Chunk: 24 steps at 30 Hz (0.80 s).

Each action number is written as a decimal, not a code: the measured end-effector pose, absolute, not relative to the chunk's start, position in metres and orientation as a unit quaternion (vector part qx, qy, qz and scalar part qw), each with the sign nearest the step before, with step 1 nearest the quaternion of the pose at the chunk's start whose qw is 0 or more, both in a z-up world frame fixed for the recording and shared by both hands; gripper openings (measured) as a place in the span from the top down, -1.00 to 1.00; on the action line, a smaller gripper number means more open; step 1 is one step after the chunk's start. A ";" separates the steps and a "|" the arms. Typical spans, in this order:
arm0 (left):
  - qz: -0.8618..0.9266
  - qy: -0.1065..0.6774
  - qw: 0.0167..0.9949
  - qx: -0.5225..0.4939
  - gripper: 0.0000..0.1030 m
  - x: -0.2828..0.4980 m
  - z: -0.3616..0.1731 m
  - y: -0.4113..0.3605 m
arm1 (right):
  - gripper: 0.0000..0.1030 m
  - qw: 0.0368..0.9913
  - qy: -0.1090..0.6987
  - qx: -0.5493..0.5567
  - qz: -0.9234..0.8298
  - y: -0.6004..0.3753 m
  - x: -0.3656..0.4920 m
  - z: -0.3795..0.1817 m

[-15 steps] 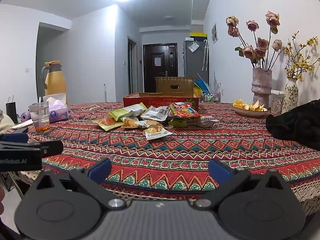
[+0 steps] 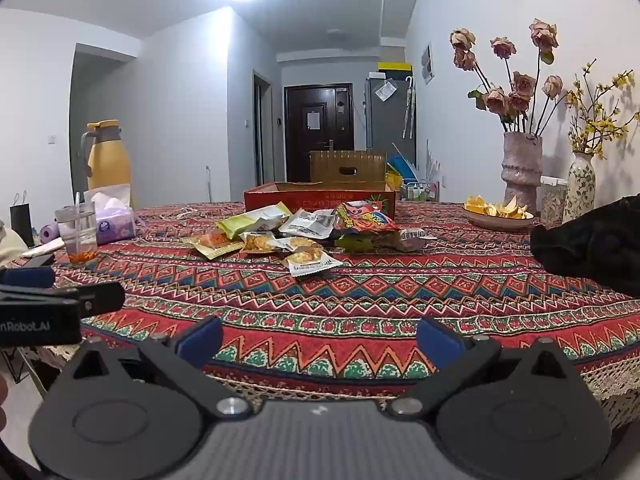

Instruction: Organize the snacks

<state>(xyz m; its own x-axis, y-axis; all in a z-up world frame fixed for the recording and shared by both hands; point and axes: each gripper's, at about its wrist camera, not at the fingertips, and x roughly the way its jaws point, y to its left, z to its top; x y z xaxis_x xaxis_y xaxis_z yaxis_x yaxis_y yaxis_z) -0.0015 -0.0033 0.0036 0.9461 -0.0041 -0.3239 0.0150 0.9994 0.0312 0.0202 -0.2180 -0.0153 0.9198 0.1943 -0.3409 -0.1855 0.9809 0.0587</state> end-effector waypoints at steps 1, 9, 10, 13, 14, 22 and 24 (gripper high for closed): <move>-0.005 0.164 0.986 0.017 -1.00 -0.001 0.002 -0.003 | -1.00 0.980 0.176 0.013 0.097 -0.218 0.020 -0.015; -0.006 0.163 0.986 0.019 -1.00 -0.001 -0.001 -0.003 | -1.00 0.980 0.175 0.012 0.096 -0.218 0.020 -0.015; -0.005 0.163 0.986 0.019 -1.00 -0.001 -0.001 -0.003 | -1.00 0.980 0.176 0.013 0.096 -0.218 0.020 -0.015; -0.005 0.162 0.987 0.019 -1.00 -0.001 -0.001 -0.003 | -1.00 0.980 0.176 0.013 0.096 -0.219 0.021 -0.015; -0.005 0.162 0.987 0.019 -1.00 -0.001 -0.001 -0.003 | -1.00 0.980 0.176 0.013 0.095 -0.219 0.021 -0.015; -0.006 0.162 0.987 0.019 -1.00 -0.001 -0.001 -0.003 | -1.00 0.980 0.177 0.013 0.094 -0.220 0.022 -0.015; -0.006 0.162 0.987 0.019 -1.00 -0.001 -0.001 -0.003 | -1.00 0.980 0.177 0.013 0.094 -0.220 0.022 -0.015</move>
<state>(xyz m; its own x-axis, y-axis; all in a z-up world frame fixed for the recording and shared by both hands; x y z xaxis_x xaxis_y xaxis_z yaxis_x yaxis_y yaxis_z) -0.0011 -0.0032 -0.0008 0.9473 -0.0050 -0.3205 0.0174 0.9992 0.0359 0.0218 -0.2204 -0.0148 0.9200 0.1883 -0.3438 -0.1789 0.9821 0.0592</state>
